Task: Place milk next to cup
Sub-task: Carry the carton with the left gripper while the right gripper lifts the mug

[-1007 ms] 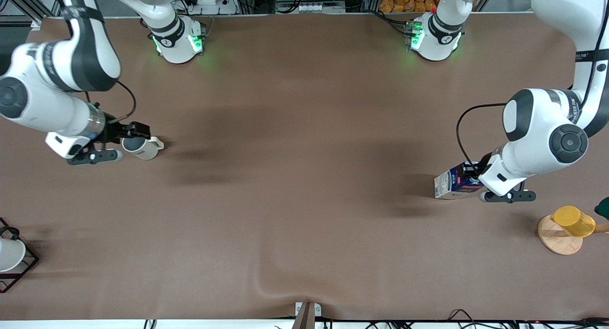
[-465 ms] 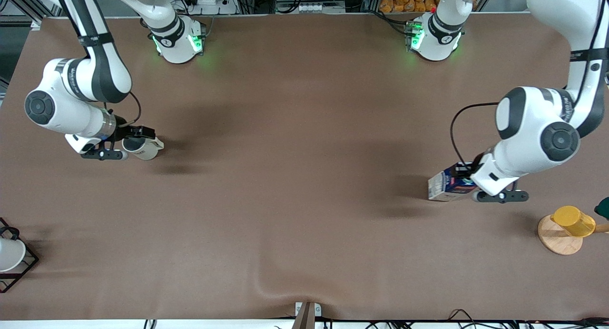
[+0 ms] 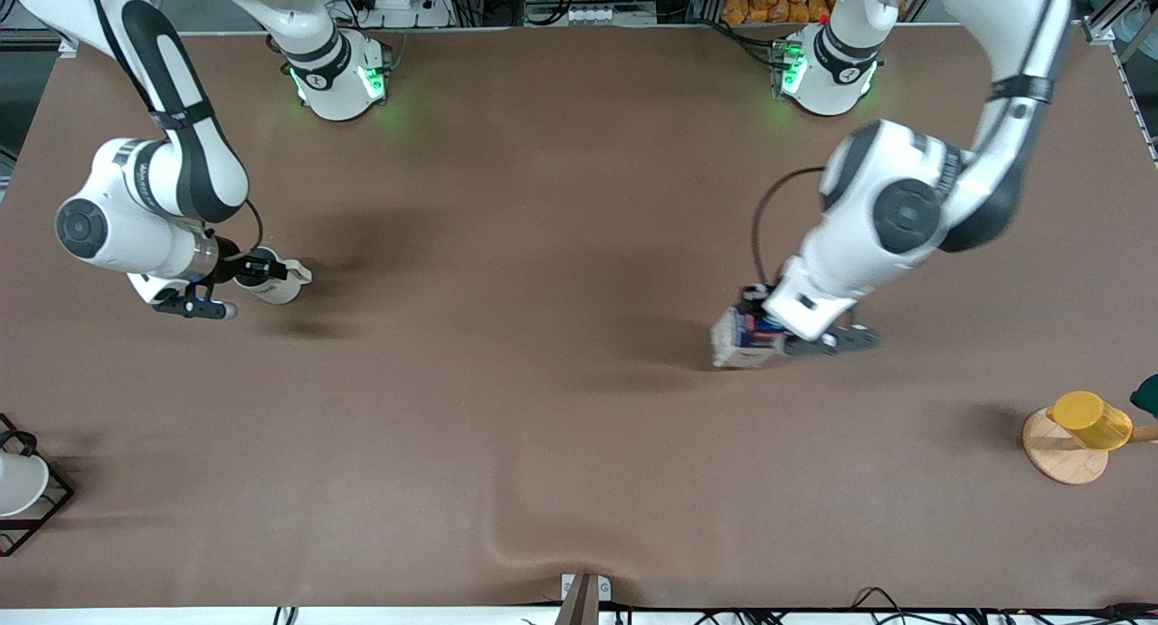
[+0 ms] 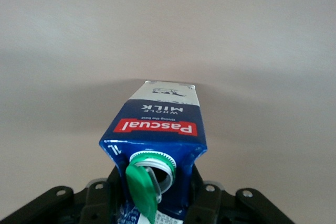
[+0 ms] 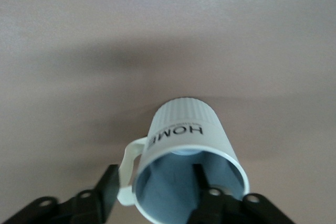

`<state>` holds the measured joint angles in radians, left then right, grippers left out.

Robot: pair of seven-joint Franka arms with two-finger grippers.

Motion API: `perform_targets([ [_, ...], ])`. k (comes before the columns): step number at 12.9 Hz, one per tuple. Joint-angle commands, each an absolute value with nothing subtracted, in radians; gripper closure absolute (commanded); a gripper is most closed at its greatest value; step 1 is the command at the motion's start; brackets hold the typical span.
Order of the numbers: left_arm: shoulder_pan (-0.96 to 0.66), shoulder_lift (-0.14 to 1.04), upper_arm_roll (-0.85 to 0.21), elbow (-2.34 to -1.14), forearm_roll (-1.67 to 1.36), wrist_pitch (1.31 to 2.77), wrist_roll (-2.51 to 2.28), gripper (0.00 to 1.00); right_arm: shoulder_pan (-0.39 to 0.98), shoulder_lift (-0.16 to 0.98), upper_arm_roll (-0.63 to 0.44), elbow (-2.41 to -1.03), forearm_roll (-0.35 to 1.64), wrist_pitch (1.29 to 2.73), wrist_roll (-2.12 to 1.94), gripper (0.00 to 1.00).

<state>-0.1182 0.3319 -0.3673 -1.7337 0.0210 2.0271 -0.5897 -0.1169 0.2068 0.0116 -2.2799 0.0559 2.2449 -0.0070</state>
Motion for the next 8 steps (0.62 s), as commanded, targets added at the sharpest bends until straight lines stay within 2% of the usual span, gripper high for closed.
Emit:
perform_targets([
  [1, -0.239, 0.353, -0.364, -1.684, 0.031, 2.002, -0.748, 0.51, -0.107, 0.227, 0.02, -2.255, 0.058, 2.244, 0.026, 0.64],
  [2, -0.277, 0.366, -0.364, -1.669, 0.035, 2.002, -0.802, 0.51, -0.106, 0.229, 0.018, -2.255, 0.058, 2.244, 0.017, 0.7],
  [3, -0.314, 0.373, -0.364, -1.658, 0.038, 2.002, -0.822, 0.51, -0.106, 0.23, 0.018, -2.255, 0.052, 2.246, 0.012, 0.88],
  [4, -0.349, 0.379, -0.364, -1.645, 0.04, 2.002, -0.827, 0.51, -0.103, 0.232, 0.02, -2.255, 0.049, 2.244, 0.011, 1.0],
  [8, -0.445, 0.391, -0.364, -1.628, 0.038, 2.0, -0.834, 0.51, -0.036, 0.21, 0.025, -2.234, 0.049, 2.186, 0.021, 1.0],
])
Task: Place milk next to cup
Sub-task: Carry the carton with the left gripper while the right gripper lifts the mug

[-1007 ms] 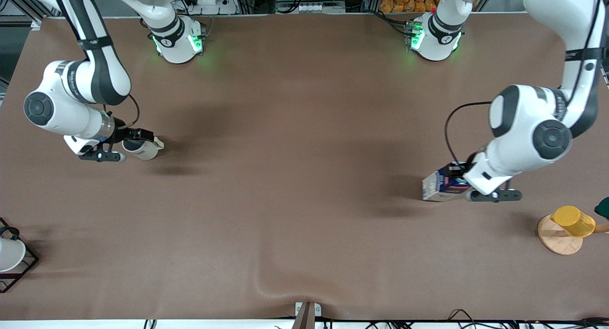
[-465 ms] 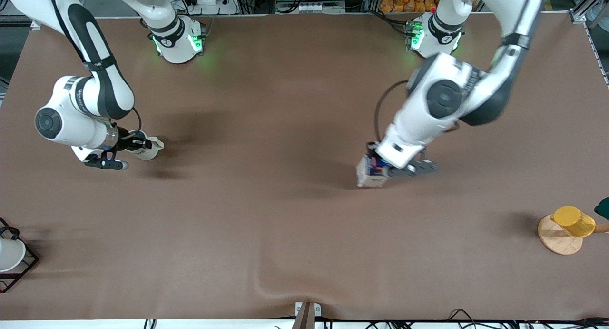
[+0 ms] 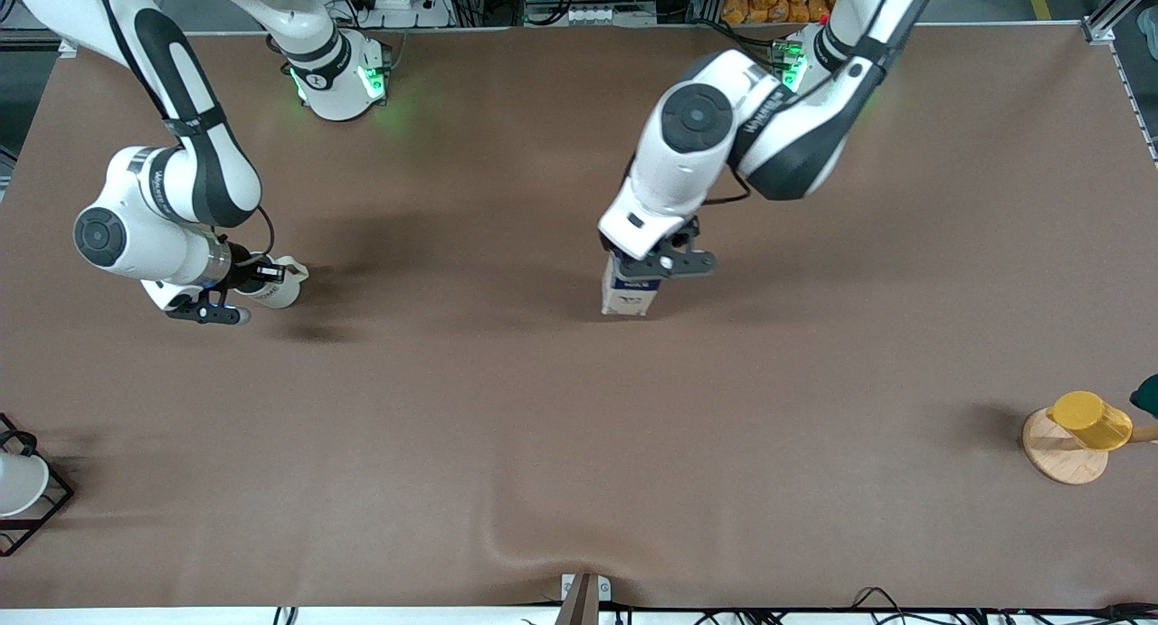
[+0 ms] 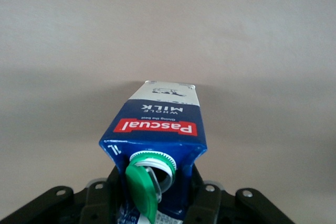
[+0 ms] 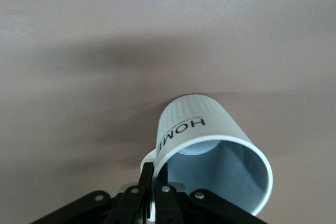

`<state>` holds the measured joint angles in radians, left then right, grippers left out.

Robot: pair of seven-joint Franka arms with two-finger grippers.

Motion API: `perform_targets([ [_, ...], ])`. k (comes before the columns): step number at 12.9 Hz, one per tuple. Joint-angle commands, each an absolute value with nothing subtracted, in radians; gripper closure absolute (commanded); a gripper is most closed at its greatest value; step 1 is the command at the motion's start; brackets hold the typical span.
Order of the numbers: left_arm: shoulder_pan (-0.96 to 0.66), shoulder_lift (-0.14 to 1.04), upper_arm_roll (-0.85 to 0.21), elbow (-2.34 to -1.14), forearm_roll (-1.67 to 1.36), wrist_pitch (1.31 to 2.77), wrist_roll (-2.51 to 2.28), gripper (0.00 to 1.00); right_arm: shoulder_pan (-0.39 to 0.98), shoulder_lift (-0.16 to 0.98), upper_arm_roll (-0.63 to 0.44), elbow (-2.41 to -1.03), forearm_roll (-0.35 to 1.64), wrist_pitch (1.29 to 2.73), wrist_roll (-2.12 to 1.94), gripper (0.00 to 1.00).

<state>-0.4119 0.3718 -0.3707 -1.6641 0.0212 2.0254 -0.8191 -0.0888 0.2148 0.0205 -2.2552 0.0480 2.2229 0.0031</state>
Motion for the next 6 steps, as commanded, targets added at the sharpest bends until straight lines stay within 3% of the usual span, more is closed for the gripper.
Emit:
perform_targets([
  [1, -0.455, 0.396, -0.364, -1.628, 0.04, 2.0, -0.836, 0.51, -0.022, 0.204, 0.025, -2.208, 0.049, 2.151, 0.023, 1.0],
  [3, -0.466, 0.396, -0.362, -1.628, 0.04, 2.0, -0.838, 0.51, 0.02, 0.19, 0.028, -2.133, 0.063, 2.015, 0.029, 1.0],
  [6, -0.45, 0.382, -0.356, -1.618, 0.044, 1.947, -0.831, 0.5, 0.165, 0.19, 0.031, -2.045, 0.139, 1.965, 0.171, 1.0],
])
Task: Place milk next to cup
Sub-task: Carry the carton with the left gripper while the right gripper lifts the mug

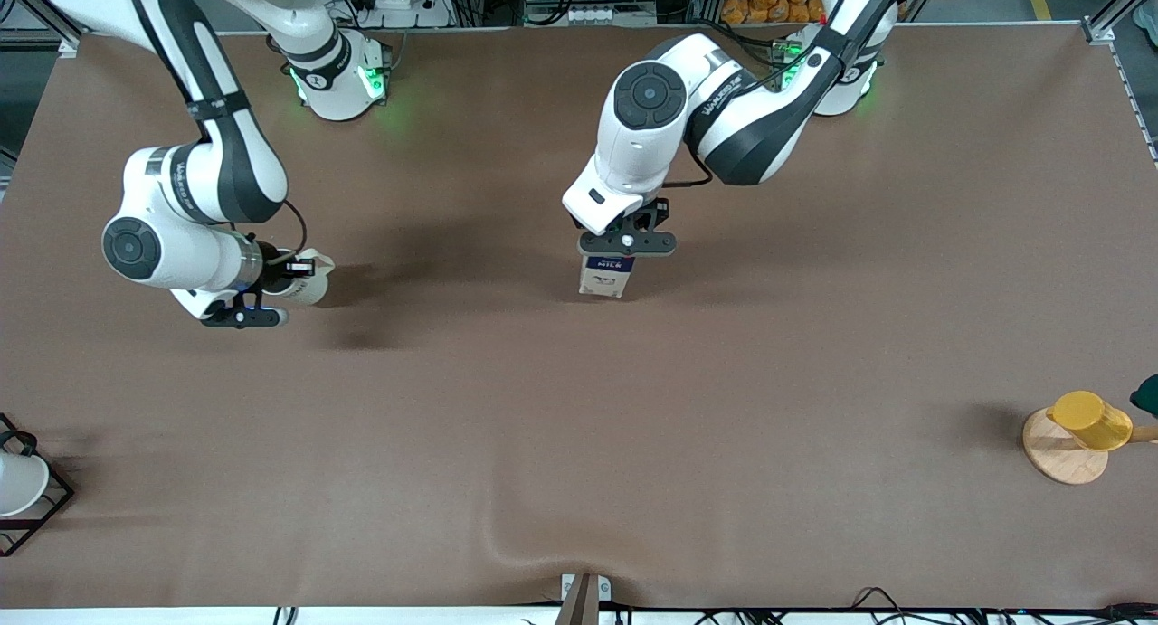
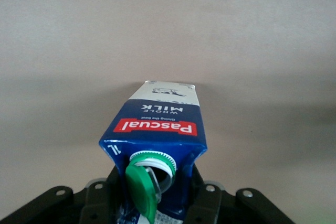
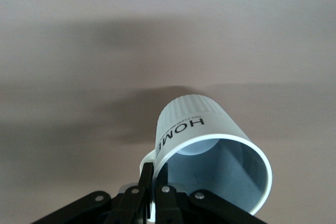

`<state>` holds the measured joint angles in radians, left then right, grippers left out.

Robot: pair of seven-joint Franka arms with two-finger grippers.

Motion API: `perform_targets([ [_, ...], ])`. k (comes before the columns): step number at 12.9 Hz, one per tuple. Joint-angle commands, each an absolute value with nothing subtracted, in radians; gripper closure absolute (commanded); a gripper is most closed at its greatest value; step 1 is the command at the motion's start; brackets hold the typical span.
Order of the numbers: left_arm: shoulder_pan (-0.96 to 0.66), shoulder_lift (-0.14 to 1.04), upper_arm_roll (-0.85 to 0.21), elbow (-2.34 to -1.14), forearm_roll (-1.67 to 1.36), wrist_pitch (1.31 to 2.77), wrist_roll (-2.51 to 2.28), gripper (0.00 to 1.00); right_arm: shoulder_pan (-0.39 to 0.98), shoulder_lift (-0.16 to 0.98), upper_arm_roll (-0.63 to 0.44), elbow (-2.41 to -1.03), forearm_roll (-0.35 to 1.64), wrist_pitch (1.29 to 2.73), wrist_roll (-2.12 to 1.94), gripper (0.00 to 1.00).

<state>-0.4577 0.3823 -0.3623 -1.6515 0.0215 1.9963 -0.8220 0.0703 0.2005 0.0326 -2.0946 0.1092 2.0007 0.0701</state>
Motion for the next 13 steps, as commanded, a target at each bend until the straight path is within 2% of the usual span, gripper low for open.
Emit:
perform_targets([
  [1, -0.448, 0.377, -0.356, -1.617, 0.046, 1.93, -0.827, 0.5, 0.246, 0.198, 0.031, -2.022, 0.143, 1.983, 0.28, 1.0],
  [3, -0.451, 0.35, -0.363, -1.617, 0.046, 1.861, -0.825, 0.5, 0.41, 0.26, 0.029, -1.939, 0.144, 2.023, 0.458, 1.0],
  [7, -0.445, 0.298, -0.357, -1.614, 0.044, 1.727, -0.775, 0.5, 0.607, 0.495, 0.028, -1.654, 0.232, 2.045, 0.705, 1.0],
  [10, -0.388, 0.258, -0.357, -1.629, 0.044, 1.683, -0.708, 0.49, 0.69, 0.658, 0.026, -1.501, 0.229, 2.087, 0.938, 1.0],
  [13, -0.333, 0.224, -0.359, -1.647, 0.044, 1.637, -0.615, 0.48, 0.713, 0.71, 0.026, -1.483, 0.229, 2.158, 0.997, 1.0],
])
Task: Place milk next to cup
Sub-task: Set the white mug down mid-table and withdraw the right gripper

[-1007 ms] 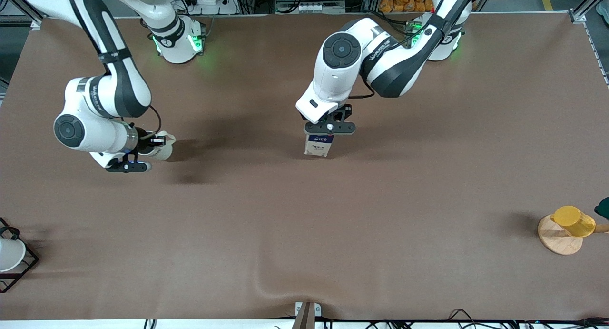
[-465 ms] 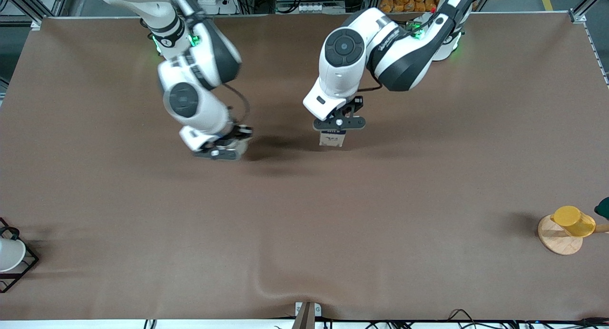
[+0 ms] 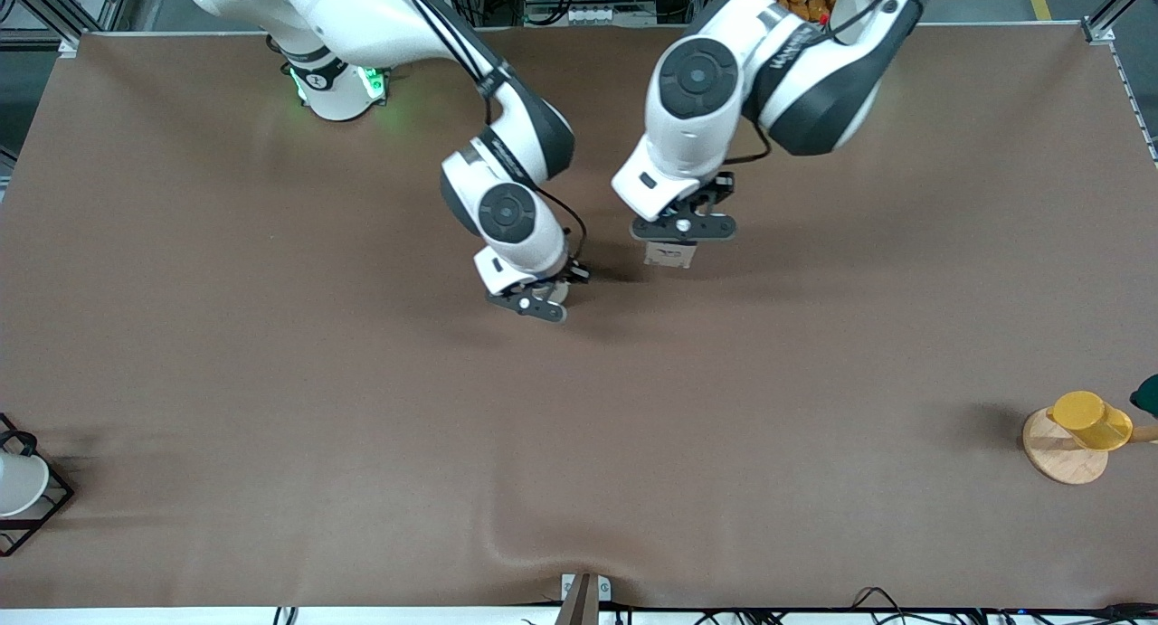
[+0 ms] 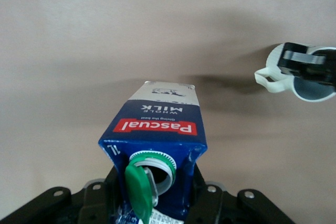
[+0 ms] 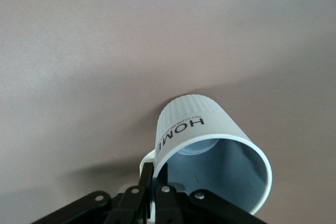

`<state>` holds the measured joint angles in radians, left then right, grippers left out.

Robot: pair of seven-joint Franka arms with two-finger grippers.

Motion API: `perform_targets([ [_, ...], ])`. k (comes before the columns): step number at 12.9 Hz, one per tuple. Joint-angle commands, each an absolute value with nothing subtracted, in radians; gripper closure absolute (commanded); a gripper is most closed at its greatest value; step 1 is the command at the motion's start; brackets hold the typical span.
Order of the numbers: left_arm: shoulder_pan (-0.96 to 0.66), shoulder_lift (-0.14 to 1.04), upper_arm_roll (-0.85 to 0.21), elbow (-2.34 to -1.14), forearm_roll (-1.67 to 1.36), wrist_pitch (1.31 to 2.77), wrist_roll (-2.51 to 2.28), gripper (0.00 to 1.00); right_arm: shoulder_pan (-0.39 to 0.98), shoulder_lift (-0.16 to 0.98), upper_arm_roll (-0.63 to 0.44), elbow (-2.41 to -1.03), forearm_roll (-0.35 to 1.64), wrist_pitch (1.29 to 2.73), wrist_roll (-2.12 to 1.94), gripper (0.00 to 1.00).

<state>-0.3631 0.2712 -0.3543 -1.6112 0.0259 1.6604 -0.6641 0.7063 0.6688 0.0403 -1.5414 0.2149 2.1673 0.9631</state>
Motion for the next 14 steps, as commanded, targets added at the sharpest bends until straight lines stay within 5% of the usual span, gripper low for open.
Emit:
perform_targets([
  [1, -0.315, 0.21, -0.359, -1.663, 0.044, 1.637, -0.594, 0.48, 0.715, 0.712, 0.026, -1.483, 0.229, 2.158, 1.005, 1.0],
  [2, -0.304, 0.204, -0.359, -1.667, 0.044, 1.635, -0.578, 0.48, 0.725, 0.707, 0.023, -1.483, 0.227, 2.155, 1.012, 0.98],
  [5, -0.311, 0.209, -0.365, -1.667, 0.034, 1.632, -0.58, 0.47, 0.716, 0.669, 0.018, -1.462, 0.227, 2.087, 1.017, 0.15],
  [6, -0.319, 0.215, -0.365, -1.666, 0.028, 1.638, -0.584, 0.47, 0.71, 0.635, 0.017, -1.456, 0.227, 2.039, 1.012, 0.0],
  [10, -0.386, 0.244, -0.367, -1.663, -0.001, 1.681, -0.592, 0.46, 0.593, 0.429, 0.017, -1.471, 0.227, 1.823, 0.92, 0.0],
  [14, -0.472, 0.291, -0.365, -1.631, -0.046, 1.784, -0.679, 0.46, 0.315, 0.258, 0.017, -1.492, 0.227, 1.634, 0.561, 0.0],
])
